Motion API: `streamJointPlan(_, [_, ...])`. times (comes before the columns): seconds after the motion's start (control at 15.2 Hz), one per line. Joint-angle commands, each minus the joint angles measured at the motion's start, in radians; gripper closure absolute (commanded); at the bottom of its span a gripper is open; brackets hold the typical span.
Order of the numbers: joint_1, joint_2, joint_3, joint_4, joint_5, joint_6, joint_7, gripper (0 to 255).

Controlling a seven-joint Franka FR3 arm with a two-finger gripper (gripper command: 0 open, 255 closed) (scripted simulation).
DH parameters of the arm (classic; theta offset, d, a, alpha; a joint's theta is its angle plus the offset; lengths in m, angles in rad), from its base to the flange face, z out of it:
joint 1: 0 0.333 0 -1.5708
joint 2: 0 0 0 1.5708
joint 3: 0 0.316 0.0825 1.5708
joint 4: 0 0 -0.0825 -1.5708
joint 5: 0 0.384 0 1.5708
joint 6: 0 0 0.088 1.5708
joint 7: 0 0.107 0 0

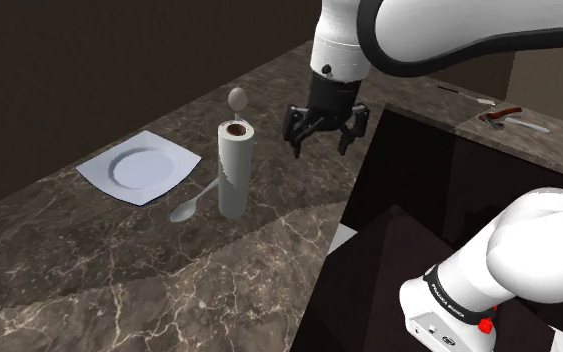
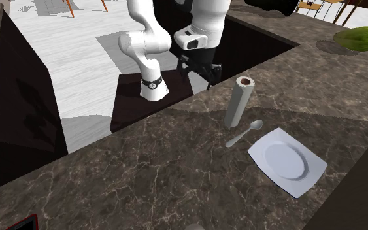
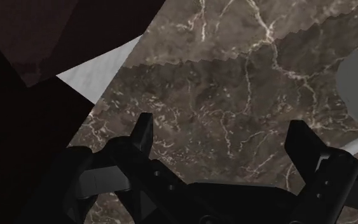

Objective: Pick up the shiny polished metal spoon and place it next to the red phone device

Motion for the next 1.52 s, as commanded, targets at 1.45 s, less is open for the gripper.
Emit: streamJointPlan(1.45, [0.096, 0.899, 0.205, 0.612, -0.304, 0.167, 0.941, 0])
